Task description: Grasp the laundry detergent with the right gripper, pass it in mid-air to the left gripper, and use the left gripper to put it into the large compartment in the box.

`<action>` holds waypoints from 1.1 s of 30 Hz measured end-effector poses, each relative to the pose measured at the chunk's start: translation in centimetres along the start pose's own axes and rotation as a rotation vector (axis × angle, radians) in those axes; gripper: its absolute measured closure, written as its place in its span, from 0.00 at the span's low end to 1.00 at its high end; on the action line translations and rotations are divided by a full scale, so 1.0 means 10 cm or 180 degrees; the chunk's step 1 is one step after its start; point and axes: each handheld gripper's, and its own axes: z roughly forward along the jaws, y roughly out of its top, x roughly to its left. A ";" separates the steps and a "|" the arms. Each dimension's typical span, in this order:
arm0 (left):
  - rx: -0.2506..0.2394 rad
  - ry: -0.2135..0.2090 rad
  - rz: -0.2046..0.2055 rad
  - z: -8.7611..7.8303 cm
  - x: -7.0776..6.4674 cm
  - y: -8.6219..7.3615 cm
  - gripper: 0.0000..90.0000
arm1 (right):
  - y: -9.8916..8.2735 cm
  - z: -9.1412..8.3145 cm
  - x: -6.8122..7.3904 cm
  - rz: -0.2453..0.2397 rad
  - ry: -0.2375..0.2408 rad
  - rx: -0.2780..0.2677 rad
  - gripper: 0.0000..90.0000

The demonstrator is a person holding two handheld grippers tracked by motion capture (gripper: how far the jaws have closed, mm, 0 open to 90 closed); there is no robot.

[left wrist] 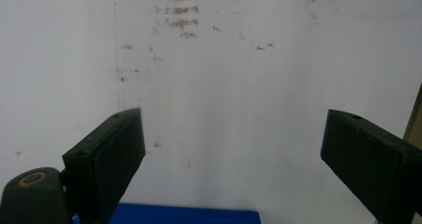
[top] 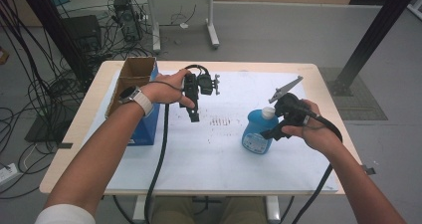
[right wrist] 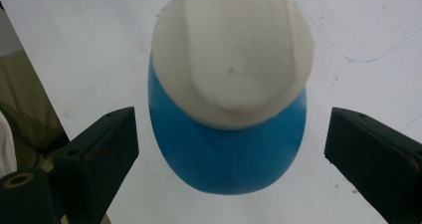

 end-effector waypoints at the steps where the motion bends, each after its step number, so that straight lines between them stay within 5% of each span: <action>1: 0.0011 0.0000 0.0007 0.00 0.00 0.00 0.12 | -0.01 0.01 0.00 -0.0002 0.0004 -0.0010 0.08; 33: -0.0011 -0.0004 -0.0010 0.03 0.01 0.00 0.12 | -0.14 0.13 0.01 0.0031 0.0020 -0.0255 0.07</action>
